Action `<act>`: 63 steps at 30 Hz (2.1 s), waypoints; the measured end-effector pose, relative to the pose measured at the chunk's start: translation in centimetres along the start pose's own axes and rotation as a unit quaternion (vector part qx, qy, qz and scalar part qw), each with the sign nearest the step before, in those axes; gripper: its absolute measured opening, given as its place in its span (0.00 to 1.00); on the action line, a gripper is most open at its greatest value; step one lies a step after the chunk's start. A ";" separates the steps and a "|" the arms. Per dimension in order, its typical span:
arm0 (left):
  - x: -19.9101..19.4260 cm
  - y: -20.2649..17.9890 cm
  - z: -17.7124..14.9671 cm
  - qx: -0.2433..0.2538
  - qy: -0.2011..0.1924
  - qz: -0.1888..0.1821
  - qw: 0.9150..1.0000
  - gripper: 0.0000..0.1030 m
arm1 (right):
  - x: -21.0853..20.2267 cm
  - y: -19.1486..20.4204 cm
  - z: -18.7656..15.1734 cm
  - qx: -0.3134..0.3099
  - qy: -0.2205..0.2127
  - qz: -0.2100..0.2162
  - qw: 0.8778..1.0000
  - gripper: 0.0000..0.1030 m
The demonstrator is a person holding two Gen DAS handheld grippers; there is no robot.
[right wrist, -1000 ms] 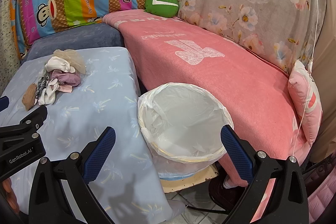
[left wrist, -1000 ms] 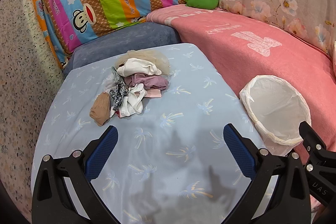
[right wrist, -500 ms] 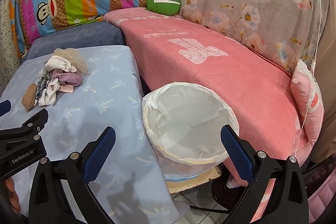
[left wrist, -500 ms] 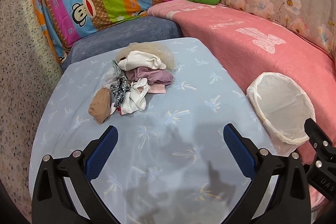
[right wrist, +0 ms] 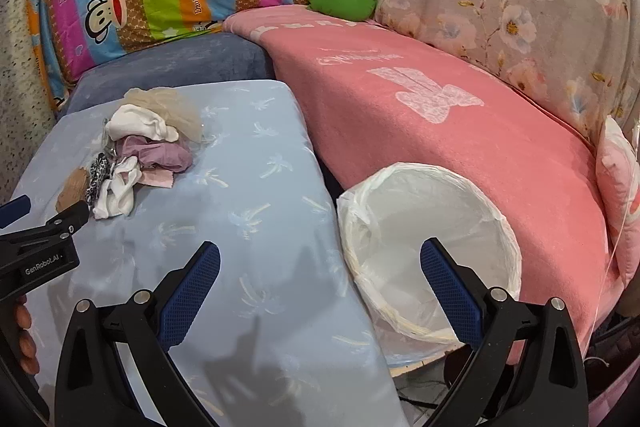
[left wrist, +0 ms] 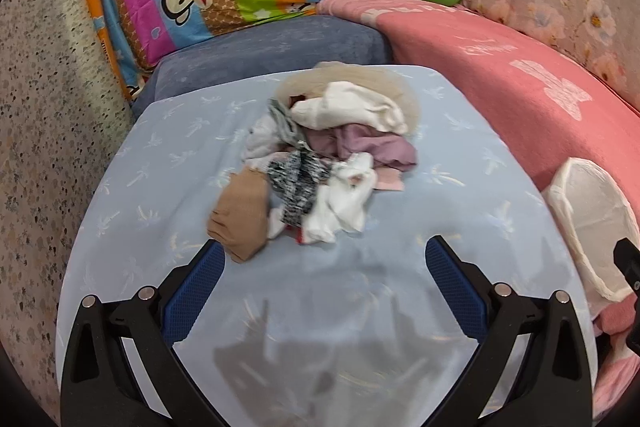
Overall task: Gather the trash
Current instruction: 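Grasp the beige stocking with the left gripper while the right gripper grasps the leopard-print cloth, then carry the stocking and leopard cloth over the white bin with both grippers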
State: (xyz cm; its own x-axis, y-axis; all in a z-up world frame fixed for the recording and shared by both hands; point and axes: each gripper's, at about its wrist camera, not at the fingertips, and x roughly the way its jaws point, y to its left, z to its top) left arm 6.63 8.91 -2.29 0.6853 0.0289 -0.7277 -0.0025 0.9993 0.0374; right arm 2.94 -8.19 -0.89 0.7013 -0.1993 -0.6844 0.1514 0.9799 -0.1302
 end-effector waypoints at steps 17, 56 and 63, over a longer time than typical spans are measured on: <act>6.8 8.5 1.2 -0.041 0.039 -0.029 0.998 0.91 | 5.8 10.8 3.6 -0.025 0.013 0.092 0.995 0.94; 6.5 11.0 1.7 -0.085 0.053 -0.167 0.981 0.25 | 8.3 21.2 4.4 -0.062 0.051 0.222 0.972 0.02; 4.0 9.3 2.7 -0.066 0.025 -0.170 0.983 0.25 | 4.6 18.0 6.4 -0.045 0.003 0.214 0.976 0.02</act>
State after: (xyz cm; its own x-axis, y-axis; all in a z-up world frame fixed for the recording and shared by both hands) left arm 11.31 18.25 -2.95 0.6258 -0.3090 -0.7161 0.1237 0.9459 -0.3000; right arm 13.32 8.46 -1.79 0.6830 0.2285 -0.6938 -0.2160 0.9705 0.1070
